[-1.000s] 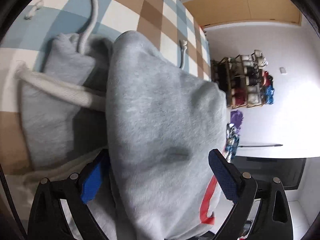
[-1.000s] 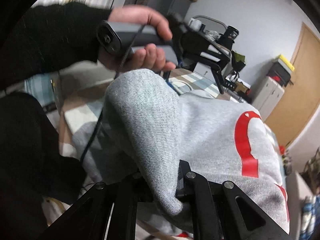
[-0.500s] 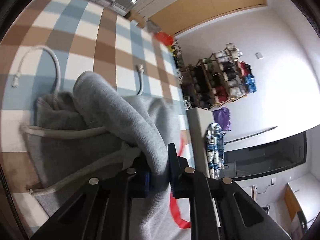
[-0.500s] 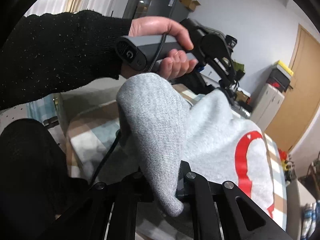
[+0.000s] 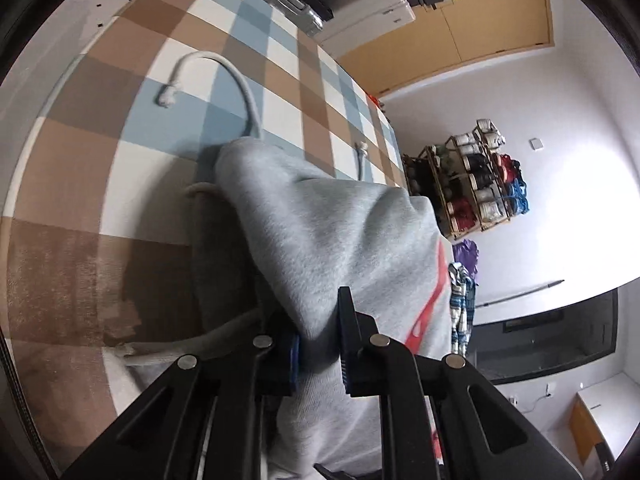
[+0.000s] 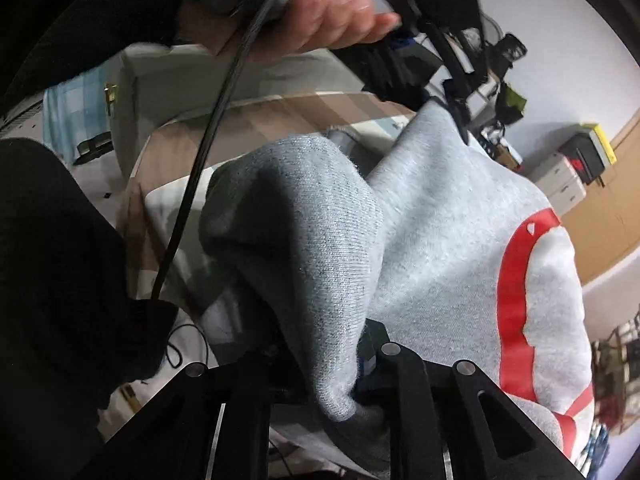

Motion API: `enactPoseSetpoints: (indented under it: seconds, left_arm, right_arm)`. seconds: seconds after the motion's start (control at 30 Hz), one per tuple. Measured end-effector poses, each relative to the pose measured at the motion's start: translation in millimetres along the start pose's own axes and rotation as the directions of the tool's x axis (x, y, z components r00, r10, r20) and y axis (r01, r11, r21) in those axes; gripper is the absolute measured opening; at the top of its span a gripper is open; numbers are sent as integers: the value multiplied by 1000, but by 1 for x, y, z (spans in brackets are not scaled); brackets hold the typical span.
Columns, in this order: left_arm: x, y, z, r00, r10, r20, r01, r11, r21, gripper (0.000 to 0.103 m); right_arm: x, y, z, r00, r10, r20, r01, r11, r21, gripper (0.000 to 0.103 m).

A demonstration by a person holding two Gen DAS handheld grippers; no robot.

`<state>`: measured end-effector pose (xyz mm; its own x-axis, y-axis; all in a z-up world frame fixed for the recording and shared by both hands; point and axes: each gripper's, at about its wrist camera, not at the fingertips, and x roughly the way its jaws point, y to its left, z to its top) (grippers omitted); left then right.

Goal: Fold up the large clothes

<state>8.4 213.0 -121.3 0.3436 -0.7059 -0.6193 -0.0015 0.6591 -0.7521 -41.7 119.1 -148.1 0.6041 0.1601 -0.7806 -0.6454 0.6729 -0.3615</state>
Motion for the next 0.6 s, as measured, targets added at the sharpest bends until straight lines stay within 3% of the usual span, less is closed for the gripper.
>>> enactPoseSetpoints:
  seconds: [0.03, 0.1, 0.17, 0.2, 0.23, 0.27, 0.33, 0.37, 0.4, 0.47, 0.5, 0.53, 0.6]
  left_arm:
    - [1, 1, 0, 1000, 8, 1, -8, 1000, -8, 11]
    - [3, 3, 0, 1000, 22, 4, -21, 1000, -17, 11]
    - [10, 6, 2, 999, 40, -9, -40, 999, -29, 12]
    - [12, 7, 1, 999, 47, -13, -47, 998, -36, 12]
    - [17, 8, 2, 998, 61, -21, -62, 997, -41, 12]
    - [14, 9, 1, 997, 78, -23, -79, 996, -47, 14]
    - [15, 15, 0, 995, 102, -19, -103, 993, -66, 20]
    - [16, 20, 0, 993, 112, -22, -114, 990, -84, 31]
    - [16, 24, -1, 993, 113, -23, -115, 988, -106, 38]
    - [14, 28, -1, 995, 101, -14, -102, 986, -134, 38]
    - [11, 25, -3, 993, 113, -11, -114, 985, -132, 39]
    - [10, 20, -3, 990, 137, -15, -138, 984, -111, 39]
    - [7, 12, -5, 986, 163, -22, -165, 983, -84, 39]
  right_arm:
    - [-1, -7, 1, 999, 39, -7, -38, 999, 39, 21]
    - [-3, -23, 1, 984, 176, -22, -172, 976, 130, 38]
    - [-7, -35, -1, 953, 301, -20, -292, 937, 194, 47]
    - [-8, -34, -1, 940, 342, -16, -331, 920, 208, 58]
    - [-9, -39, -3, 911, 413, -4, -401, 886, 233, 64]
    - [-11, -44, -5, 875, 485, 10, -470, 844, 258, 73]
    - [-17, -56, -8, 811, 581, 65, -573, 767, 289, 75]
    - [-22, -68, -11, 764, 636, 107, -633, 706, 316, 75]
    - [-24, -80, -15, 713, 687, 142, -687, 641, 342, 75]
    - [-33, -111, -26, 565, 778, 274, -805, 449, 387, 76]
    - [-41, -120, -32, 521, 783, 341, -836, 387, 389, 81]
    - [-46, -136, -39, 500, 774, 389, -851, 353, 390, 85]
    - [-59, -173, -54, 437, 745, 504, -888, 268, 372, 94]
